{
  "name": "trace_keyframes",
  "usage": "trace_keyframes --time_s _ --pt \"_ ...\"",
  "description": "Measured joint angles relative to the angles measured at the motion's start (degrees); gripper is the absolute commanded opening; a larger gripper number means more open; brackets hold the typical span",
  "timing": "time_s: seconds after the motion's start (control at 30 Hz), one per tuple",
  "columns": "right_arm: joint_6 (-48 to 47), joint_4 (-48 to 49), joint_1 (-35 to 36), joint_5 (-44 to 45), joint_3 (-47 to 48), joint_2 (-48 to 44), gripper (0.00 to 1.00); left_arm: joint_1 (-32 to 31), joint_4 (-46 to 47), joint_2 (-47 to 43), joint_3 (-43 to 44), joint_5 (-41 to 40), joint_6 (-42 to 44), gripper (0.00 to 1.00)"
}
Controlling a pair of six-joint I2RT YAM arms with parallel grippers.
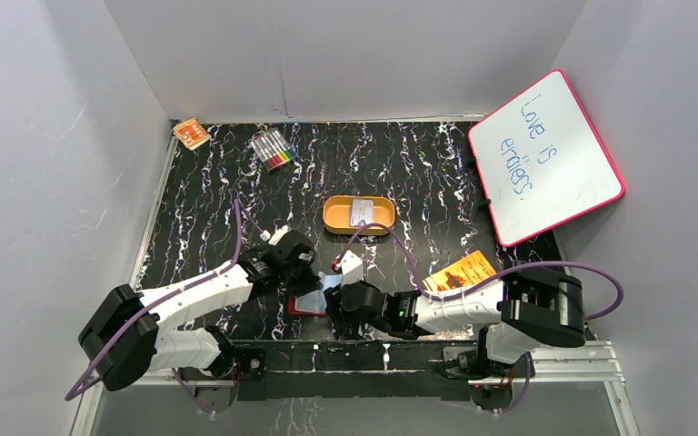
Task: Put the credit cards into the card holder
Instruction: Open the card holder at the center of the board.
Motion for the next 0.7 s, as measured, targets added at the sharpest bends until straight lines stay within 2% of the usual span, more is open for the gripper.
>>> trace_keyframes --time_s 0.13,0.53,0.7 --pt "-0.1 1.0 0.0 1.2 0.5 0.1 0.7 0.0 0.0 0.0 0.0 0.0 0.0 0.0" --pt "-0.5 0.4 1.0 3.7 2.4 1.9 0.66 0.0 -0.2 0.0 0.0 -0.2 0.0 0.0" --pt "-0.3 -0.1 1.0 4.2 3.1 2.8 0.58 0.0 -0.2 0.0 0.0 -0.2 0.0 0.0"
